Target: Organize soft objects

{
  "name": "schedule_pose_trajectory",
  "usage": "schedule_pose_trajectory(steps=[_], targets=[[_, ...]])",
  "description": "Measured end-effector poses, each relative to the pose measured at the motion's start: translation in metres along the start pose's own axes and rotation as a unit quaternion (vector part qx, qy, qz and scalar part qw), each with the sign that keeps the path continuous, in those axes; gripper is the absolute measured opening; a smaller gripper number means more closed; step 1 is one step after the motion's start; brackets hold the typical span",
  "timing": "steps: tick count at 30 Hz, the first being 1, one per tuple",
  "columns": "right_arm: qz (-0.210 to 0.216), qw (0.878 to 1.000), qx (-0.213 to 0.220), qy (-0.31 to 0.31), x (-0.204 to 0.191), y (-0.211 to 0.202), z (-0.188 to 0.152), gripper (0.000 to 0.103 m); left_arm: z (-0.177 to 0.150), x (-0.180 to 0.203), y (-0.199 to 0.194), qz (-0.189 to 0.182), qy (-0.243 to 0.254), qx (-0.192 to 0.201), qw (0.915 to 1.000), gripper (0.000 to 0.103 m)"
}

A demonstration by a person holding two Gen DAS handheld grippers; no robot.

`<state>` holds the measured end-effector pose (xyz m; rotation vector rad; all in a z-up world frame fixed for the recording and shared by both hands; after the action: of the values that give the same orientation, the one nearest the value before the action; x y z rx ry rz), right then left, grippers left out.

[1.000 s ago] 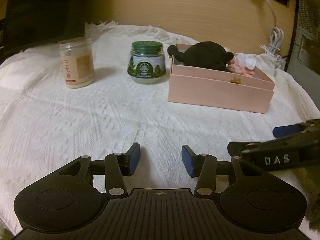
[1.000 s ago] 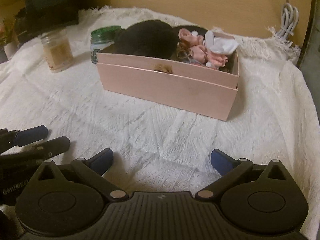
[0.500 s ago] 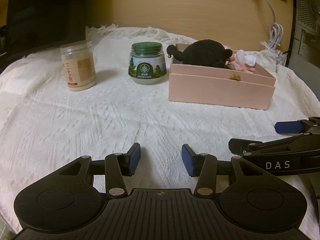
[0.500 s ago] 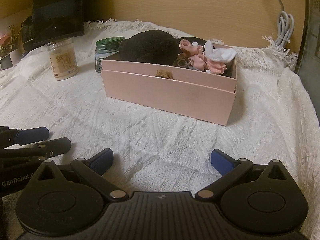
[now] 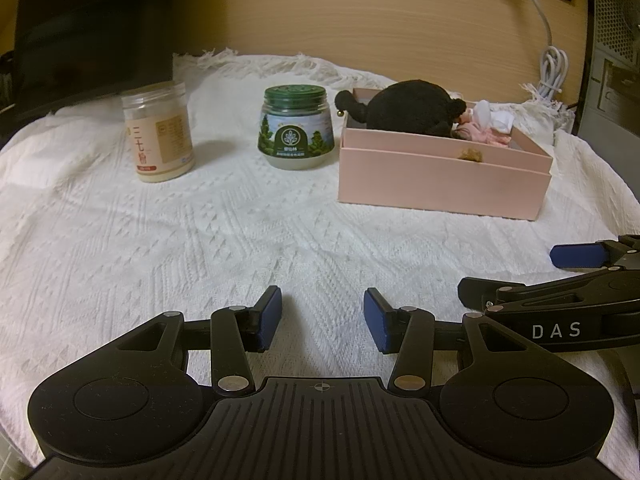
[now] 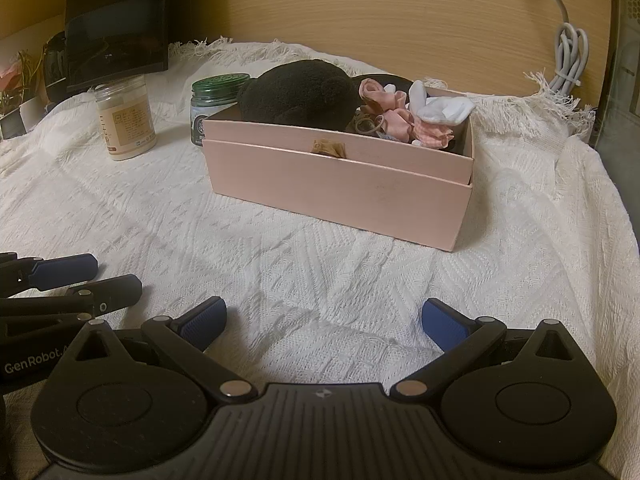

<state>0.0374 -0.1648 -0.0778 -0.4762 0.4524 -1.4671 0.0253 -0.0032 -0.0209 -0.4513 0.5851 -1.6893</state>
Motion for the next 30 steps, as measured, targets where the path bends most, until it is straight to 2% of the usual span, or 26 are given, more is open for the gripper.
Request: schedule_pose_trajectory(steps=[30], targets=[[0.001, 1.000, 0.000, -0.001, 0.0004, -0.0002, 0.0001, 0.103, 0.0016, -0.0004, 0.0015, -0.006, 0.005, -0.004, 1.0000, 0.049]])
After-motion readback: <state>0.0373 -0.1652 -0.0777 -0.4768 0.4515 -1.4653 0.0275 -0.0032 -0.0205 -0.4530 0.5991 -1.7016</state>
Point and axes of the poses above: each gripper's, at about its wrist camera, not at the fingertips, and y roughly the way its jaws point, x to its right, z to its top, the point moved 3 cm from there along y, roughly the way its jaws point, and after that the axes turned 1 degree about y, right-handed, at the moved point
